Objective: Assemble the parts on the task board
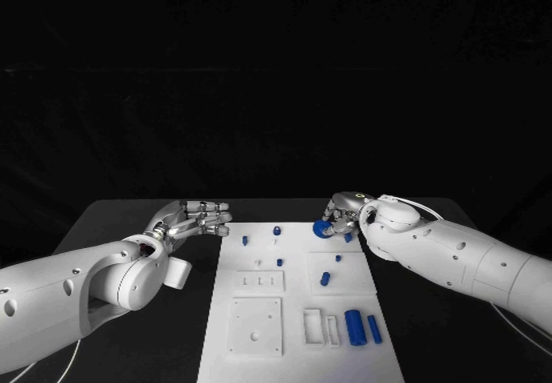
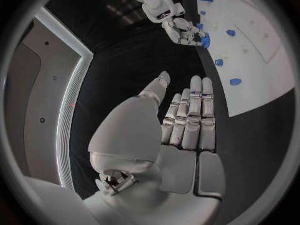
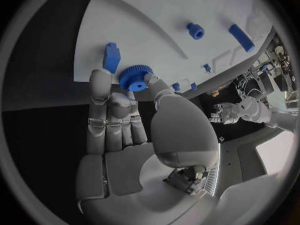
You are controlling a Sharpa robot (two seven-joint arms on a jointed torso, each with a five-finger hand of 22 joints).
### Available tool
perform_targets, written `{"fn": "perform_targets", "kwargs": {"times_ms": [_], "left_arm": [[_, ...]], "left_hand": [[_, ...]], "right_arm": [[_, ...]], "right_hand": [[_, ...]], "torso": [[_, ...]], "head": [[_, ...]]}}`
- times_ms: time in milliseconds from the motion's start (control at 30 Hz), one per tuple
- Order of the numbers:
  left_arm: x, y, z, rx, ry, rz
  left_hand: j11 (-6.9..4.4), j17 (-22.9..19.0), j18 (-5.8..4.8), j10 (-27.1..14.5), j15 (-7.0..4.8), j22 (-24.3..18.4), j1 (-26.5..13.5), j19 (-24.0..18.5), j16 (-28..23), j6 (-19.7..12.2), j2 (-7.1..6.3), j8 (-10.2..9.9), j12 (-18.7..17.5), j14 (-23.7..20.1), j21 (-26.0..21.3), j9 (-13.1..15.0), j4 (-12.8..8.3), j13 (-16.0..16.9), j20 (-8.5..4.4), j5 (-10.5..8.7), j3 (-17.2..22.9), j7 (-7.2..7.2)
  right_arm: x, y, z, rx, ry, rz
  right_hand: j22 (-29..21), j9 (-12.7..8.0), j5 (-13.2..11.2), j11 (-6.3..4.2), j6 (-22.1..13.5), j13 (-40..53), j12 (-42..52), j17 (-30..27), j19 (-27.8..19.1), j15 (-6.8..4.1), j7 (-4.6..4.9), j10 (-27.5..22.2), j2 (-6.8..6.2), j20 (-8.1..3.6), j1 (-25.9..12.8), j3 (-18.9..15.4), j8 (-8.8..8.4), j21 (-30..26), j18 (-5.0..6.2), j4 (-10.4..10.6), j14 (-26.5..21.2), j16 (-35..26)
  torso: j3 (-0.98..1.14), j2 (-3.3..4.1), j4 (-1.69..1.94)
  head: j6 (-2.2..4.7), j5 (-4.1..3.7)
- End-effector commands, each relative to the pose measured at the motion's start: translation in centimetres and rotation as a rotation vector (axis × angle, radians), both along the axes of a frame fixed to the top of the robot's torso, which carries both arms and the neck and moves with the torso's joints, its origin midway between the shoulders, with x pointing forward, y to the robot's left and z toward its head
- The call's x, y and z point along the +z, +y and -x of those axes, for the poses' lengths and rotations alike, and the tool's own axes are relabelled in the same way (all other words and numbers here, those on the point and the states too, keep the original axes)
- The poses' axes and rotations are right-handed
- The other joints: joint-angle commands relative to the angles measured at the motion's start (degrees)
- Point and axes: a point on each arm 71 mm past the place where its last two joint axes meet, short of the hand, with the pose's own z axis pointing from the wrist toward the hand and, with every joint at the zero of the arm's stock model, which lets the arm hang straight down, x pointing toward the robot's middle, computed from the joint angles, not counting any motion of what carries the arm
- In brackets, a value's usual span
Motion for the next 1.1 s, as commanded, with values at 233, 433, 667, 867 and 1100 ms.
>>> {"fn": "perform_targets", "kwargs": {"times_ms": [233,433,667,867,1100], "left_arm": [[0.06,-0.28,0.04,-0.021,0.001,0.008],[0.06,-0.37,0.03,-0.022,0.001,0.008],[0.05,-0.38,0.03,-0.023,0.001,0.008],[0.06,-0.37,0.06,-0.023,0.001,0.008],[0.06,-0.32,0.08,-0.021,0.001,0.008]], "left_hand": [[-0.07,-0.06,0.04,-0.41,0.13,-0.05,0.44,0.25,-0.35,-0.45,0.32,0.00,0.03,-0.33,-0.34,-0.05,0.14,0.04,-0.06,-0.40,-0.25,-0.01],[-0.07,-0.06,0.04,-0.41,0.13,-0.05,0.44,0.25,-0.35,-0.45,0.32,0.00,0.03,-0.33,-0.34,-0.05,0.14,0.04,-0.06,-0.40,-0.25,-0.01],[-0.07,-0.06,0.03,-0.45,0.12,-0.13,0.47,0.28,-0.36,-0.66,0.33,0.00,0.05,-0.33,-0.36,-0.06,0.15,0.04,-0.06,-0.37,-0.27,0.00],[-0.07,-0.06,0.02,-0.49,0.12,-0.19,0.50,0.29,-0.36,-0.81,0.34,-0.01,0.06,-0.33,-0.37,-0.07,0.16,0.05,-0.07,-0.35,-0.28,0.01],[-0.05,-0.06,0.02,-0.48,0.13,-0.23,0.48,0.30,-0.36,-0.95,0.32,-0.02,0.05,-0.33,-0.36,-0.07,0.17,0.04,-0.06,-0.38,-0.31,0.07]], "right_arm": [[-1.69,0.21,0.36,0.034,0.133,0.031],[-2.05,0.10,0.45,0.040,0.179,0.037],[-2.30,0.11,0.58,0.049,0.213,0.038],[-2.02,0.20,0.59,0.044,0.176,0.036],[-1.30,0.60,0.77,0.025,0.102,0.029]], "right_hand": [[2.21,0.07,4.82,-0.03,0.48,1.80,1.35,1.65,2.03,0.11,0.01,1.05,0.63,-0.31,-0.35,0.00,-0.05,1.29,-0.12,-0.23,0.56,0.78],[3.42,0.06,12.08,-0.13,0.63,2.08,1.37,2.43,1.96,0.04,-0.01,1.01,0.72,-0.38,-1.73,1.45,-0.06,1.70,-0.39,-0.52,0.55,1.04],[5.18,0.03,16.90,-0.10,1.25,2.33,1.33,3.50,2.01,0.04,0.01,1.03,0.16,-0.43,-4.38,5.54,-0.12,1.81,-0.78,-2.37,0.66,1.23],[6.38,0.06,18.02,0.07,1.87,2.70,1.66,4.07,2.13,0.15,0.14,1.48,0.30,-0.34,-5.41,7.88,-0.05,1.66,-0.76,-3.19,0.73,1.27],[7.90,0.06,11.21,0.42,3.12,4.38,3.47,4.95,2.41,0.42,0.17,3.57,0.76,-0.11,-5.92,8.10,-0.08,2.96,-0.76,-2.12,0.92,2.15]], "torso": [[-0.04,-0.02,0.00],[-0.05,-0.03,0.02],[0.01,-0.02,-0.02],[-0.01,-0.03,-0.02],[0.03,-0.01,0.01]], "head": [[-0.22,-0.06],[-0.20,-0.06],[-0.29,0.01],[-0.24,0.00],[-0.13,-0.01]]}}
